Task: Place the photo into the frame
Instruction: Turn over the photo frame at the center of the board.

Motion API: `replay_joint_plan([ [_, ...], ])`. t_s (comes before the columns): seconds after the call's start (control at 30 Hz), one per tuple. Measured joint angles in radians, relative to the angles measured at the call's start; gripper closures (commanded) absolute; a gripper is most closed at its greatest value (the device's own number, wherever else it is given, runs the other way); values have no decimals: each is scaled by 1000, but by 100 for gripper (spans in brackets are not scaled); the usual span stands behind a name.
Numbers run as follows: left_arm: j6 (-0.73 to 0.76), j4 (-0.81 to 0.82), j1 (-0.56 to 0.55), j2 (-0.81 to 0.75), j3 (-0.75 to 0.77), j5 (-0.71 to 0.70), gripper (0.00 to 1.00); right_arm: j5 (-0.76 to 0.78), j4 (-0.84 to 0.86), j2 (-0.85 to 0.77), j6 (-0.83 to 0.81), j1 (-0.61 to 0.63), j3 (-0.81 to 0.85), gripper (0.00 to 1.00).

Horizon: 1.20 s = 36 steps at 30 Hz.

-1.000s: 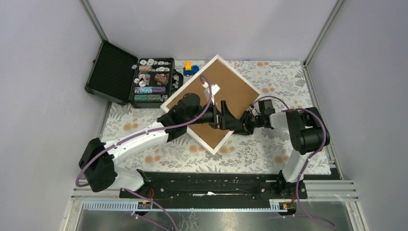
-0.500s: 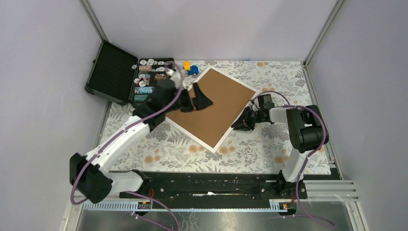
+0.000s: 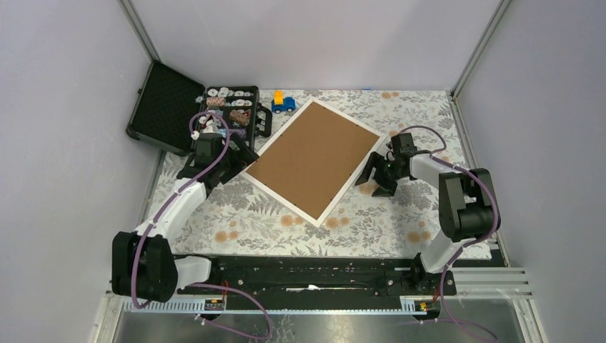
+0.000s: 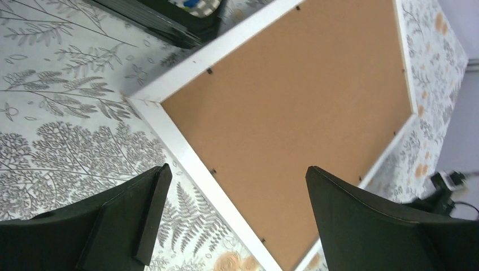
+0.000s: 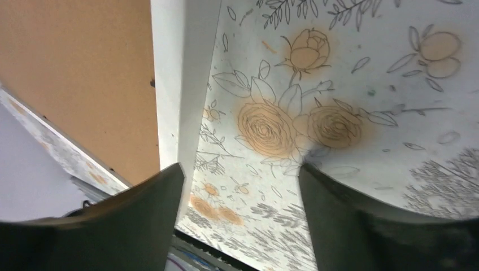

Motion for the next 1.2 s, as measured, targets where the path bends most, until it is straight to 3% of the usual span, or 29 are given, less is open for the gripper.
replay_joint_plan([
  [0.03,-3,13,16,9,-9,-5,1,23,-18,-20,-16,2,2,1],
  [0.2,-5,113,40,72,-50,-16,1,102,-111,-36,-35,70,46,0],
  [0.43,-19,164,55,138,-58,-4,1,51,-137,-42,168,237,-2,1],
  [0.63,-51,157,49,142,-82,15,1,90,-206,-64,395,379,-23,9],
  [0.9,-128,125,-24,34,-209,78,1,125,-318,116,549,493,174,21],
  [1.0,-169,124,-32,-25,-246,114,1,109,-319,133,598,510,188,30],
  [1.2,-298,131,-41,-136,-336,155,4,55,-255,135,709,512,167,83],
])
